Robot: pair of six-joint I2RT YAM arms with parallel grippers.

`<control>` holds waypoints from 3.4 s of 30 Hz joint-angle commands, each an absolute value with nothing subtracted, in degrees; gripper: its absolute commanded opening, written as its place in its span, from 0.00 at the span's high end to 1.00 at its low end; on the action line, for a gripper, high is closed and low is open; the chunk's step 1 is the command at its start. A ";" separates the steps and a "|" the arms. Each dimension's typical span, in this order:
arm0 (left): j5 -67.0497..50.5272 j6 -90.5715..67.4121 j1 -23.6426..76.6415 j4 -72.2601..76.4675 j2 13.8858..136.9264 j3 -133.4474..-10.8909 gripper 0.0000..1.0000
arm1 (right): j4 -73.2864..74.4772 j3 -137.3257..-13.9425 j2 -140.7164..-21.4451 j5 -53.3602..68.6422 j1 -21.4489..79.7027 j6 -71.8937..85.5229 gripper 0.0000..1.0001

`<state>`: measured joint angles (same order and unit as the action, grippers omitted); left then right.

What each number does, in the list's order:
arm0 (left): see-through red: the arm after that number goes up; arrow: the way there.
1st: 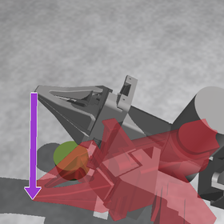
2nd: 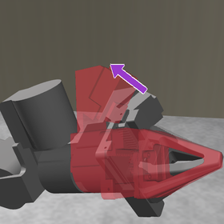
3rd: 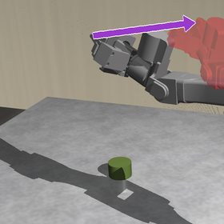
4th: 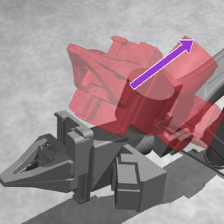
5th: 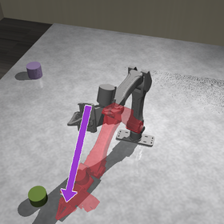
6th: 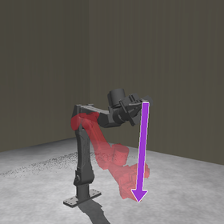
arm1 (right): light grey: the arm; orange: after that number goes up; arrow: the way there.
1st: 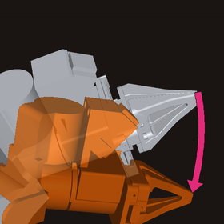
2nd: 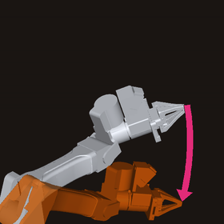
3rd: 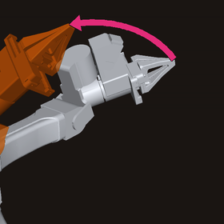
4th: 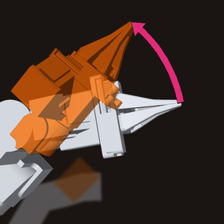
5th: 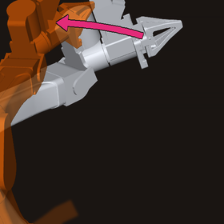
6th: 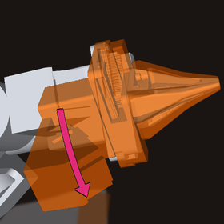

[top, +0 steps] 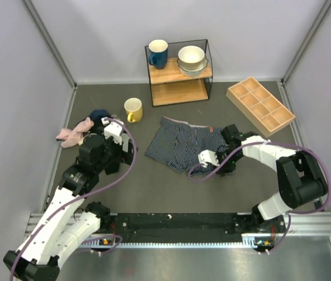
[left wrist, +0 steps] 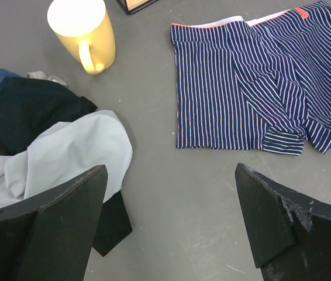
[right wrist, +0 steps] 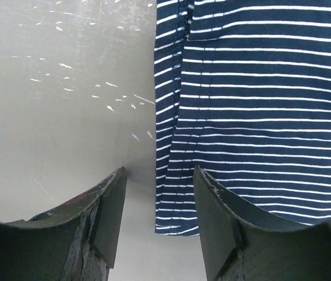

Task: Roll the underwear
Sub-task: Move the underwear to the center of the board, then fold the underwear at the center of the board.

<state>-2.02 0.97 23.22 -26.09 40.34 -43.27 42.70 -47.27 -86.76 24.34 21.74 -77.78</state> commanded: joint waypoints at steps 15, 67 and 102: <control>-8.35 -1.84 23.03 -19.51 35.25 -39.11 0.04 | 53.85 -45.35 -87.98 13.97 31.45 -75.06 1.00; -27.95 -2.37 23.38 -31.81 117.33 -86.57 0.45 | 49.57 -67.24 -78.31 51.15 15.03 -37.18 0.43; -22.94 -7.73 33.75 -30.07 106.62 -79.46 1.00 | 49.40 -66.80 -78.93 50.18 14.07 -37.71 0.42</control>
<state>-20.51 -4.56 32.40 -33.56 112.31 -82.06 50.35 -66.74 -80.09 49.15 15.16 -37.69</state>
